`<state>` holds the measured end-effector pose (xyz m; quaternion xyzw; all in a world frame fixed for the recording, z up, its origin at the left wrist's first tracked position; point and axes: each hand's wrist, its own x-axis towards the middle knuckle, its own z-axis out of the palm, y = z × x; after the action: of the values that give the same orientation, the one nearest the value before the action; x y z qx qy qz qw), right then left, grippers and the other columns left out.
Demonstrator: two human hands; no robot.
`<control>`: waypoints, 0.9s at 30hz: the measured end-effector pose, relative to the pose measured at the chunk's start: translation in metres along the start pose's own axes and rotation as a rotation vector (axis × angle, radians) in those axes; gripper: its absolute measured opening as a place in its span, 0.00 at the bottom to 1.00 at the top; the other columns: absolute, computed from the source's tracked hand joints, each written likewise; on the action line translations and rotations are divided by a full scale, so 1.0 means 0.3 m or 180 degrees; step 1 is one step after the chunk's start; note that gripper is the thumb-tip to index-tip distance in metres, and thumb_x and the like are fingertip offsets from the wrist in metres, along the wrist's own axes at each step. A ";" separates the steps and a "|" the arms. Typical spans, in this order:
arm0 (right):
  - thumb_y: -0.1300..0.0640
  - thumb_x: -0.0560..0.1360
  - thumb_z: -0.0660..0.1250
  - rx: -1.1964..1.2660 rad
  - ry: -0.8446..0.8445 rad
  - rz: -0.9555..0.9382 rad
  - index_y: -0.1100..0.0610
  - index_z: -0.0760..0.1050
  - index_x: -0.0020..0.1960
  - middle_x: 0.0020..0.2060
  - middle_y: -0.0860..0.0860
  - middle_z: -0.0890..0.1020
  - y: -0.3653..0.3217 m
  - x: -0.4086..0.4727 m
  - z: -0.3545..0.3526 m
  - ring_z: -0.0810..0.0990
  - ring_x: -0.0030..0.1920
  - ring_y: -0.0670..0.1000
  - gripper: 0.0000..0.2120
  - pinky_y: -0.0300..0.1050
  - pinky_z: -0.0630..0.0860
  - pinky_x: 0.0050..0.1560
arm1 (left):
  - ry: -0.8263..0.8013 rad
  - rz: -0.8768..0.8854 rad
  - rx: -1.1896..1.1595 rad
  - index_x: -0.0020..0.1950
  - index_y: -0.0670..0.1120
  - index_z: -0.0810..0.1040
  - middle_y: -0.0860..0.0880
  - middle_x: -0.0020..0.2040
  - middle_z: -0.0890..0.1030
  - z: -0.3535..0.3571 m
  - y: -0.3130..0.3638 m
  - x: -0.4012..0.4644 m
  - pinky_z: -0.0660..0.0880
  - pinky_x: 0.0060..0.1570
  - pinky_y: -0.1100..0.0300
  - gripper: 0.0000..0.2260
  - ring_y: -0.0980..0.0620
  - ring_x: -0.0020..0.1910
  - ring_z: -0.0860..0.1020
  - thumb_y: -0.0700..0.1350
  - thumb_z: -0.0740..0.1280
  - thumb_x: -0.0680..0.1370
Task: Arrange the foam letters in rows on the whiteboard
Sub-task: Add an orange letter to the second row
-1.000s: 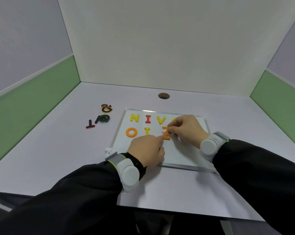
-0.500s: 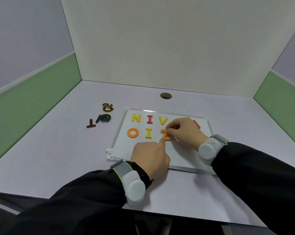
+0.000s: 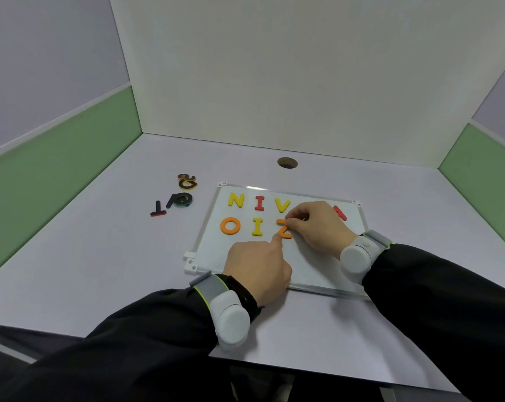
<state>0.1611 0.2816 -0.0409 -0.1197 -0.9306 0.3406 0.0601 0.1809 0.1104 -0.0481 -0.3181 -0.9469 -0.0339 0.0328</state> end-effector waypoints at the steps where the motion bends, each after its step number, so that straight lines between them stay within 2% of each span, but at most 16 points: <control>1: 0.53 0.77 0.70 -0.0004 -0.0004 -0.0003 0.57 0.84 0.51 0.45 0.48 0.83 0.001 0.000 0.000 0.78 0.44 0.44 0.08 0.34 0.71 0.43 | -0.0001 -0.0004 0.0003 0.78 0.46 0.57 0.49 0.38 0.75 0.000 0.000 0.001 0.64 0.33 0.56 0.26 0.47 0.35 0.73 0.48 0.53 0.80; 7: 0.54 0.77 0.69 0.0006 0.0017 0.0001 0.56 0.84 0.52 0.46 0.48 0.83 0.000 -0.001 0.007 0.79 0.48 0.47 0.08 0.39 0.73 0.50 | -0.0010 -0.0027 0.0024 0.78 0.46 0.57 0.49 0.37 0.74 -0.001 0.002 0.002 0.63 0.32 0.56 0.25 0.48 0.34 0.72 0.48 0.52 0.81; 11: 0.54 0.77 0.69 0.0046 0.0029 0.0003 0.56 0.84 0.53 0.46 0.48 0.83 0.004 -0.003 0.008 0.79 0.47 0.45 0.08 0.37 0.72 0.48 | -0.0014 -0.0018 0.0012 0.78 0.46 0.57 0.49 0.37 0.75 0.001 0.002 0.001 0.65 0.33 0.56 0.25 0.48 0.34 0.73 0.49 0.53 0.81; 22: 0.55 0.77 0.69 0.0084 0.0005 0.0012 0.56 0.85 0.52 0.47 0.49 0.84 0.003 -0.001 0.008 0.80 0.49 0.47 0.08 0.40 0.74 0.51 | -0.0011 -0.0007 0.0002 0.78 0.45 0.57 0.49 0.38 0.75 0.004 0.001 0.003 0.67 0.34 0.56 0.25 0.47 0.35 0.73 0.50 0.52 0.81; 27: 0.55 0.77 0.69 0.0096 0.0001 0.0021 0.56 0.84 0.52 0.46 0.48 0.84 0.003 -0.001 0.007 0.80 0.48 0.47 0.08 0.38 0.72 0.49 | 0.0005 -0.0024 0.0008 0.78 0.46 0.58 0.49 0.38 0.75 0.002 0.002 0.004 0.64 0.33 0.56 0.25 0.47 0.35 0.73 0.50 0.53 0.81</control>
<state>0.1612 0.2810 -0.0432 -0.1220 -0.9249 0.3548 0.0610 0.1803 0.1116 -0.0487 -0.3145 -0.9481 -0.0330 0.0338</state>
